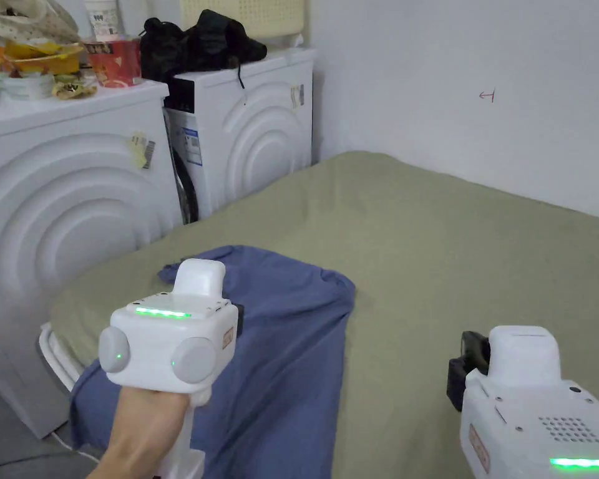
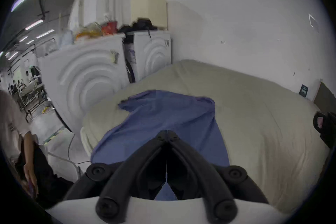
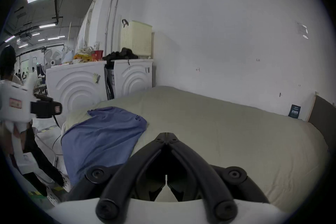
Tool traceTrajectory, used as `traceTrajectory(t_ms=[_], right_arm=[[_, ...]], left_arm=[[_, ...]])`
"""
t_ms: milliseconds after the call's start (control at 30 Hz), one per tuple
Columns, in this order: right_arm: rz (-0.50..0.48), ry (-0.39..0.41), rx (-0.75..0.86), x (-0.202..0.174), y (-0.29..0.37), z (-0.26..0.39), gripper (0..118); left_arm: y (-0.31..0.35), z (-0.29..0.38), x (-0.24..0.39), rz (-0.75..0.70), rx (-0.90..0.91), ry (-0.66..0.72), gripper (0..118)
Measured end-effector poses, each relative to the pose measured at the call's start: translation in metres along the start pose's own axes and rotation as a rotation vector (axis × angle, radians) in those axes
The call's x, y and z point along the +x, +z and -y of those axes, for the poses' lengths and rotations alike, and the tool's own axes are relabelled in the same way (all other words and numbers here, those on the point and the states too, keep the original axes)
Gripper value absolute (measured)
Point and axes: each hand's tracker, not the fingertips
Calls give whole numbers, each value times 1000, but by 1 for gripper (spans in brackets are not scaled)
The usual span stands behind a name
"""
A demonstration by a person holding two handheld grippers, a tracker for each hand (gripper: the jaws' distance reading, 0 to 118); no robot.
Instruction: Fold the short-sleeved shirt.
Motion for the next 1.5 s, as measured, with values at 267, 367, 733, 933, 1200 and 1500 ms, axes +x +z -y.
traceTrajectory(t_ms=[267, 367, 733, 933, 1200, 1500], right_arm=[[-13, -7, -102, -2, -33, 35, 0], [-4, -22, -136, 2, -42, 48, 0], [8, -38, -166, 23, -37, 56, 0], [75, -51, -148, 58, -2, 47, 0], [245, -110, -91, 134, 84, 35, 0], [461, -152, -38, 215, 198, 38, 0]], left_arm=[[-142, -11, 20, 172, -338, -37, 5], [-168, -8, 32, 114, -340, -95, 22], [-201, 12, 48, 64, -448, -98, 100], [-173, -4, 49, 27, -416, -116, 3], [-80, -60, 105, 154, -276, -161, 3], [46, -82, 309, 508, -123, -346, 3]])
